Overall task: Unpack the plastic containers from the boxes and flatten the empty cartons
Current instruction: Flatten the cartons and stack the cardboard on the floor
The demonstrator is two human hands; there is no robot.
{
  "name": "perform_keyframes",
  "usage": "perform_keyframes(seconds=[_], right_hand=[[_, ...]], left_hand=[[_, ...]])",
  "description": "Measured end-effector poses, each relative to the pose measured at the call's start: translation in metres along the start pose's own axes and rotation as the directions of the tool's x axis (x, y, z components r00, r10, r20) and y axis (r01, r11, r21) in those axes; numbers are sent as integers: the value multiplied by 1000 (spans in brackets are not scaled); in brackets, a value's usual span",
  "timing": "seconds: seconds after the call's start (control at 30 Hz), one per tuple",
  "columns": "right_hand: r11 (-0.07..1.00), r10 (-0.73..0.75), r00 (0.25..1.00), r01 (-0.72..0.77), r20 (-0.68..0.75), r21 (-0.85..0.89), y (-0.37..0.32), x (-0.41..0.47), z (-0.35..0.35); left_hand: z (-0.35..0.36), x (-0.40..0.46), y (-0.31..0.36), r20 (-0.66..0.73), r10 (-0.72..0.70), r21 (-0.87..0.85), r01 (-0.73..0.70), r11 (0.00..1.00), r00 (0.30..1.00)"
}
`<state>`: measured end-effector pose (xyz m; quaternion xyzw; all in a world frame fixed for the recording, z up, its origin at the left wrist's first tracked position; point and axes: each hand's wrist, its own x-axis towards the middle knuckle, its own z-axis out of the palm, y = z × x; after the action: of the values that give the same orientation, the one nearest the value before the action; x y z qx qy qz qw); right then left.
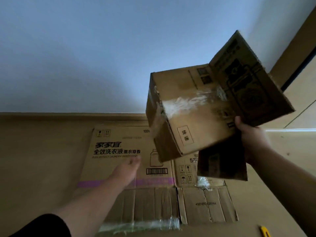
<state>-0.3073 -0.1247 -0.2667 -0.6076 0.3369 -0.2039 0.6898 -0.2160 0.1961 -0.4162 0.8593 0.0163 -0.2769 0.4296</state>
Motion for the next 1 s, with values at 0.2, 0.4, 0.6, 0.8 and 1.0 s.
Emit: perform_keyframes(seconds=[0.2,0.4,0.6,0.8,1.0], right_hand=[[966,188,973,-208,138,155,42,-28,41],[949,289,901,-314,323,27,64,-61,76],[961,156,976,-114,153,-253,98,-38,69],[973,178,964,-143,196,-181,109,-38,71],[946,323,942,-318,94,-61,120,-43,74]], left_hand=[[-61,16,-54,-151,-249,-769,44,637,957],[-71,2,-114,104,-304,-897,222,383,947],[-67,8,-106,120,-277,-876,233,422,953],[-52,23,-113,5,-207,-904,93,418,978],[-45,4,-75,14,-120,-896,65,438,993]])
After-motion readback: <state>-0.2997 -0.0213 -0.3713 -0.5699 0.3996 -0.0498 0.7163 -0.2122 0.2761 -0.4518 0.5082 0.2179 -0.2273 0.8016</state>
